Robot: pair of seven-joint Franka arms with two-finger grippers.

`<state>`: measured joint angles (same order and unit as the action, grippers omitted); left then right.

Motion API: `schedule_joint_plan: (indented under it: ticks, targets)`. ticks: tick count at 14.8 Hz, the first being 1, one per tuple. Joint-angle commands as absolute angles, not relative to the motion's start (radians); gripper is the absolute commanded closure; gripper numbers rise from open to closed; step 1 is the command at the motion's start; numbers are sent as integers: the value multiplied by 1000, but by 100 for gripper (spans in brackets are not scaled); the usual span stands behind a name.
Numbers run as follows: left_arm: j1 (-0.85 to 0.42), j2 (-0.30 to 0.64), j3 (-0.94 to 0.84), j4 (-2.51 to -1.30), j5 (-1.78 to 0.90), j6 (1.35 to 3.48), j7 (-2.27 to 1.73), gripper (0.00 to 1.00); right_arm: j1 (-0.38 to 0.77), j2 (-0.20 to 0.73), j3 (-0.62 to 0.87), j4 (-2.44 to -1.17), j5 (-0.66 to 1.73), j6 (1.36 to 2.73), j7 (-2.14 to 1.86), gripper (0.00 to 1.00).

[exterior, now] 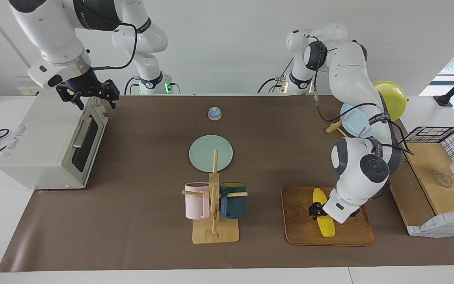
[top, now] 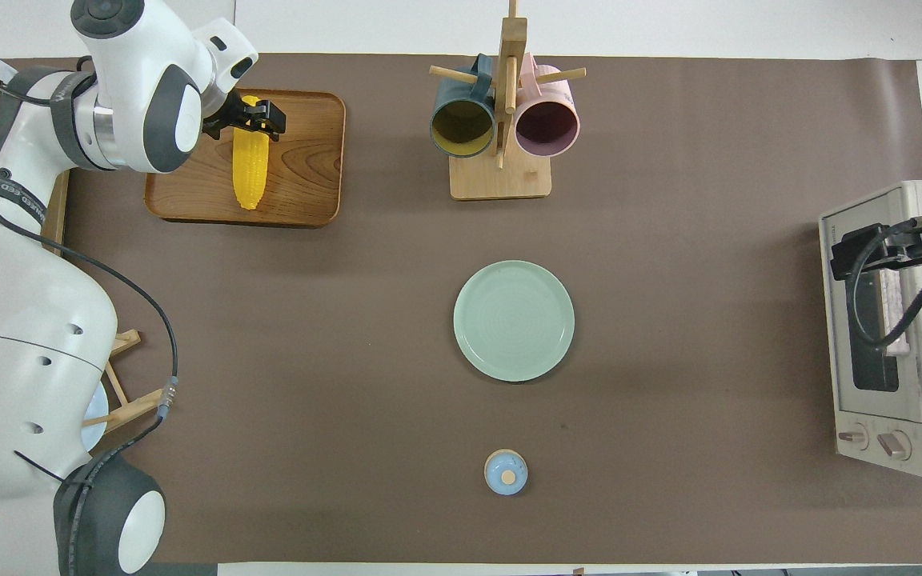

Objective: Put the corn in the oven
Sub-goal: 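Lift the corn off the wooden tray toward the green plate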

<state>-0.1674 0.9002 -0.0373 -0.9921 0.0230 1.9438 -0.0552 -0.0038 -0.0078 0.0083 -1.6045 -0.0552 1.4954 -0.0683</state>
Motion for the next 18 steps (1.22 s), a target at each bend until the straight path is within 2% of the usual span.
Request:
schedule_joint_plan:
  ticks: [1, 5, 6, 7, 9, 10, 15, 17, 18]
  targets:
    - [-169, 902, -34, -1025, 48, 1993, -23, 0, -15, -14, 14, -1601, -26, 1482, -55, 0]
    - [-169, 899, -34, -1032, 44, 1996, -23, 2, -15, -14, 14, -1601, -26, 1482, -55, 0]
    - [-169, 896, -34, -1048, 44, 2002, -23, 11, -15, -14, 14, -1601, -26, 1482, -55, 0]
    - [-169, 893, -34, -1057, 44, 2003, -23, 36, -15, -14, 14, -1601, -26, 1482, -55, 0]
    - [-169, 884, -34, -1057, 40, 1988, -23, 76, -15, -14, 14, -1601, -28, 1482, -55, 0]
    - [-170, 877, -34, -1057, 35, 1985, -25, 100, -15, -14, 14, -1601, -26, 1482, -55, 0]
    - [-155, 792, -32, -1060, -43, 1887, -38, 100, -15, -14, 14, -1601, -26, 1482, -55, 0]
    - [-161, 697, -32, -1103, -58, 1821, -153, 100, -15, -14, 14, -1601, -26, 1482, -55, 0]
    - [-169, 616, -32, -1186, -57, 1821, -208, 100, -15, -14, 14, -1601, -26, 1482, -55, 0]
